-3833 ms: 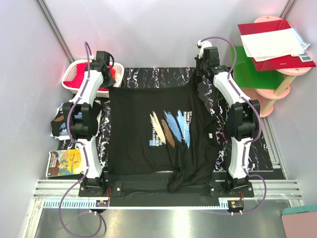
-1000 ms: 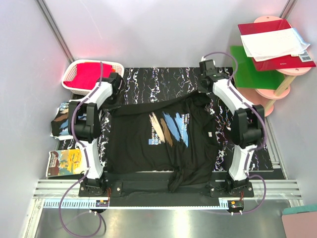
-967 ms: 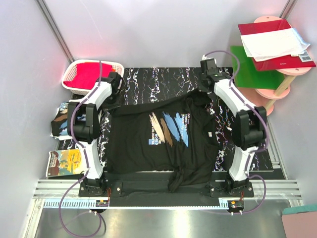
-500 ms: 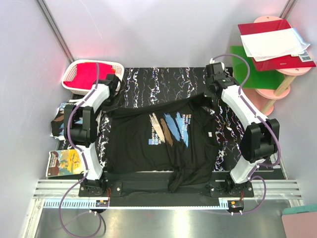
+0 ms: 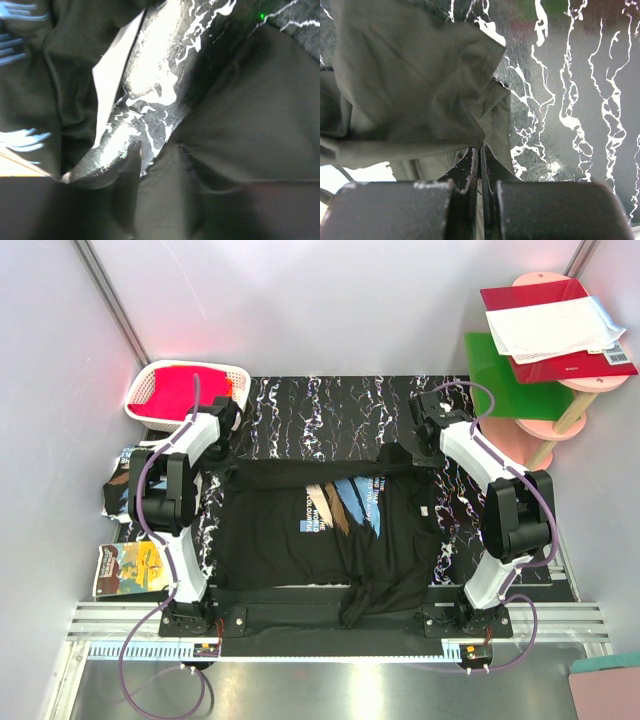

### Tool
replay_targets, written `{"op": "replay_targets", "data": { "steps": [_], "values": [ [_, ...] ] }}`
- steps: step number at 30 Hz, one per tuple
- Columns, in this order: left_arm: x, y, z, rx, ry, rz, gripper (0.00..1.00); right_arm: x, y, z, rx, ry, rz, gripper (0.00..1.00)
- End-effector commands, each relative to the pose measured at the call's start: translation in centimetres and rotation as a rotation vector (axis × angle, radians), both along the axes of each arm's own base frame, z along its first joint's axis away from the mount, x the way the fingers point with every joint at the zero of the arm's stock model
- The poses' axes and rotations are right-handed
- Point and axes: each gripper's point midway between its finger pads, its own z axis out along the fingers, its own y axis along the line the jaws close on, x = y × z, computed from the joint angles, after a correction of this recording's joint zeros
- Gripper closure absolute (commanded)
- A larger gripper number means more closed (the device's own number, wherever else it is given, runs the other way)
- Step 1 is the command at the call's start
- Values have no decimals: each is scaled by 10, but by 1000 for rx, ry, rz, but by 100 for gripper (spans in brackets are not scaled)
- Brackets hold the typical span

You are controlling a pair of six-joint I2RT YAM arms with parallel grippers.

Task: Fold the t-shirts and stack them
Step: Fold the flattened tshirt in 1/3 of the way

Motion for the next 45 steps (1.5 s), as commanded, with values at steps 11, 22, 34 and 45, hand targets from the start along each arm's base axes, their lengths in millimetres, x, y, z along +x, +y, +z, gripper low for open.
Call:
{"op": "replay_targets", "data": {
  "steps": [11, 22, 34, 45],
  "values": [
    [0, -6, 11, -29, -29, -26, 14, -25, 1, -21, 18, 94, -11, 100],
    [36, -31, 55, -97, -183, -63, 9, -61, -4, -38, 20, 194, -35, 100],
    [43, -50, 14, -89, -75, -101, 8, -76, 14, 19, 93, 106, 8, 100],
    [39, -52, 4, -73, -49, -105, 8, -140, 52, 7, 212, 249, 77, 100]
  ]
}}
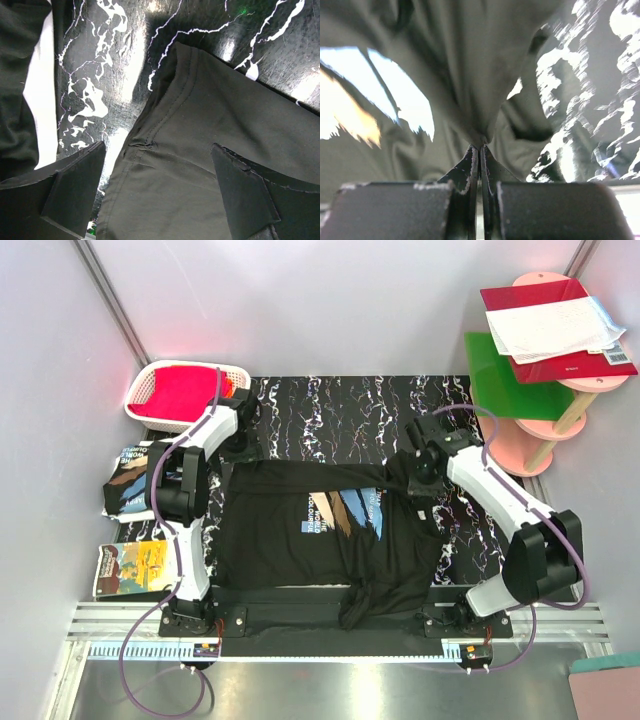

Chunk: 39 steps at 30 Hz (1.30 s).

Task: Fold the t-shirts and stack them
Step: Fold the flattened tshirt in 1/3 of the way

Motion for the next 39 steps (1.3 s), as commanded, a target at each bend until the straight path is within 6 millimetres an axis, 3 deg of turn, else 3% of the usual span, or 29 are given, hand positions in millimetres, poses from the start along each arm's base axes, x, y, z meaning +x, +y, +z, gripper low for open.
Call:
{"op": "replay_targets", "data": {
  "steps": [1, 4, 7, 9, 11, 14, 17, 18, 23, 27, 29, 30, 31, 32, 35, 39],
  "values": [
    [6, -2, 12, -2, -37, 3, 8, -57, 16, -29, 46, 179, 24, 100],
    [7, -1, 13, 0, -41, 5, 8, -89, 20, -54, 33, 278, 34, 100],
    [6, 0, 14, 5, -39, 2, 8, -107, 21, -68, 52, 336, 38, 100],
    [5, 0, 15, 6, -42, 4, 7, -108, 23, -67, 63, 339, 62, 100],
    [4, 0, 16, 6, -40, 2, 7, -101, 26, -58, 73, 305, 79, 96],
    [2, -1, 17, 1, -39, 2, 6, -80, 35, -35, 111, 208, 110, 80],
    [2, -3, 21, 1, -50, -11, 6, -61, 43, -10, 140, 119, 139, 30],
    [3, -3, 23, 4, -57, -12, 6, -57, 44, -6, 137, 102, 154, 23],
    [8, -10, 34, -2, -92, -34, 5, -22, 37, 16, 60, -28, 155, 23],
    [12, -17, 31, -4, -91, -47, 5, 7, 29, 5, -36, -92, 122, 30],
    [13, -20, 28, -5, -84, -55, 6, 18, 28, -3, -71, -97, 108, 57],
    [13, -22, 24, -4, -79, -55, 9, 22, 29, -15, -87, -68, 108, 88],
    [14, -24, 23, -6, -78, -57, 20, 27, 30, -21, -97, -63, 99, 100],
    [15, -26, 20, -8, -76, -59, 31, 30, 31, -28, -105, -55, 92, 100],
    [16, -32, 14, -16, -72, -63, 100, 40, 30, -59, -164, 1, 81, 100],
    [18, -37, 5, -15, -54, -75, 100, 56, 22, -76, -255, 14, 45, 100]
  ]
}}
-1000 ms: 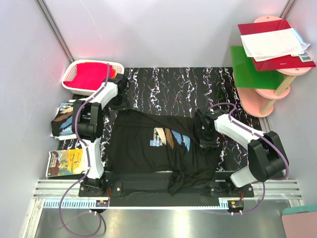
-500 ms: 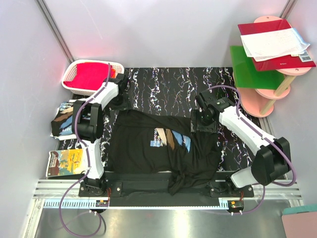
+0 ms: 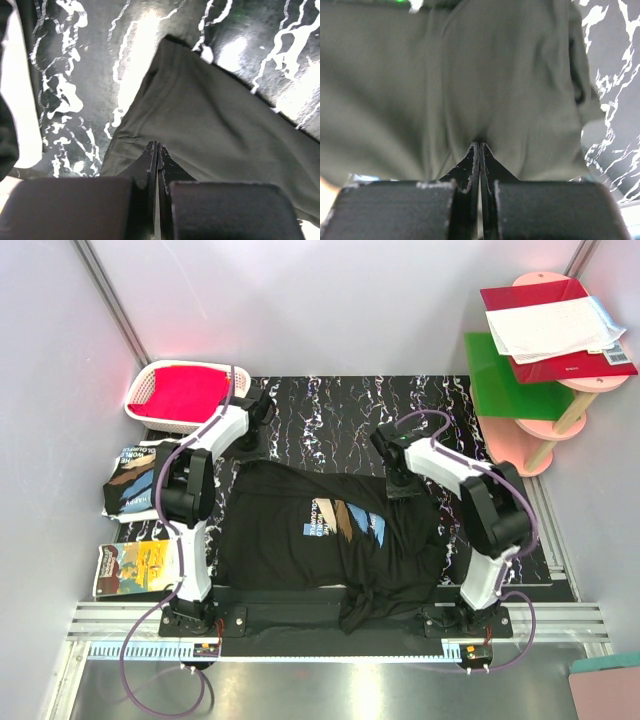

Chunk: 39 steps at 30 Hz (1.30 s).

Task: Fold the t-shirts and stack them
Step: Fold the flattened tshirt in 1/3 of the way

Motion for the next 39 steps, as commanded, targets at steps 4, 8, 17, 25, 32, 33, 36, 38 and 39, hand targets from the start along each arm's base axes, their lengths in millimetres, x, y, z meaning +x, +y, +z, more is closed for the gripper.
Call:
{"op": "replay_targets", "data": {
  "steps": [4, 8, 17, 25, 32, 33, 36, 38, 39],
  "values": [
    [19, -12, -14, -11, -6, -17, 100, 43, -18, -13, -209, -76, -72, 100],
    [17, -4, -30, 44, 47, 3, 100, 55, -34, -26, -344, -78, -86, 100],
    [17, 15, -43, 147, 100, 70, 100, 70, -64, -37, -427, -57, -143, 100],
    [13, 40, -26, 180, 88, 121, 100, 80, -90, -27, -446, -71, -196, 100],
    [15, 23, 1, 80, -16, 62, 88, 97, -79, 7, -414, -177, -154, 100],
    [11, 21, 4, 70, -21, 52, 64, 101, -77, 14, -406, -208, -148, 100],
    [8, 10, 32, 26, -102, 18, 12, 104, -65, 49, -364, -306, -109, 96],
    [7, 4, 58, -3, -180, 0, 4, 104, -55, 75, -303, -384, -90, 92],
    [3, 3, 61, -9, -187, -9, 2, 104, -52, 81, -274, -404, -85, 90]
  ]
}}
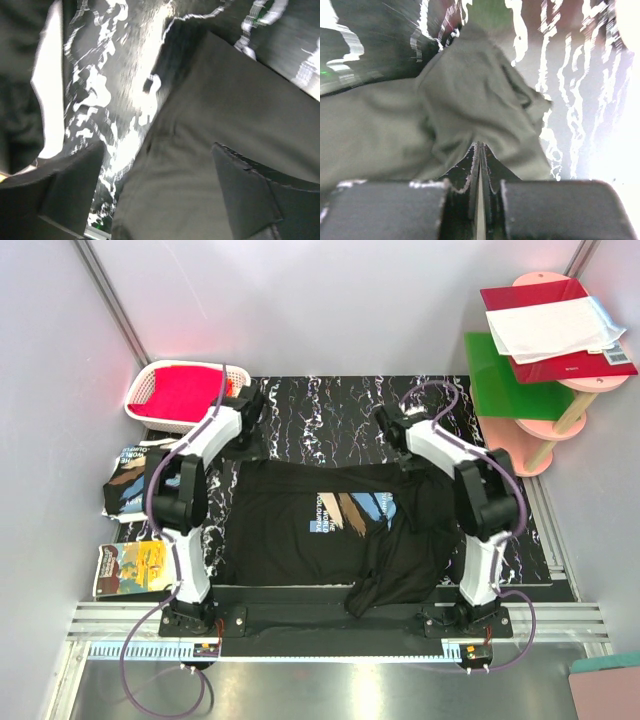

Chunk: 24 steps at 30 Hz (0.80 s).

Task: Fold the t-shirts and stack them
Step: Fold the flattened tshirt in 1/3 of the way

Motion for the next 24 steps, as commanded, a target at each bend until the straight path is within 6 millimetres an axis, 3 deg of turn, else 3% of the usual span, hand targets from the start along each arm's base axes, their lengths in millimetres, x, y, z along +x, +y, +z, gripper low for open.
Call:
{"op": "replay_targets", "data": {
  "steps": [1, 4, 7, 9, 10, 11, 16, 21, 24],
  "values": [
    [9, -21, 70, -97, -226, -62, 1, 18, 26, 93, 139, -279, 96, 87],
    [-2, -24, 81, -110, -255, -74, 1, 15, 46, 101, 263, -292, 160, 85],
    [-12, -28, 82, -124, -270, -80, 8, 13, 60, 91, 329, -262, 208, 84],
    [-18, -30, 77, -131, -261, -89, 40, 14, 58, 79, 312, -237, 197, 100],
    [-19, -32, 74, -134, -257, -95, 61, 14, 58, 66, 298, -209, 188, 100],
    [-22, -33, 71, -137, -247, -95, 100, 14, 57, 59, 289, -189, 184, 100],
    [-27, -33, 61, -132, -220, -89, 100, 13, 61, 28, 293, -105, 165, 100],
    [-27, -34, 54, -126, -200, -95, 100, 15, 73, 18, 331, -69, 187, 100],
    [-25, -37, 48, -129, -186, -95, 100, 18, 73, -2, 311, -19, 188, 100]
  ]
}}
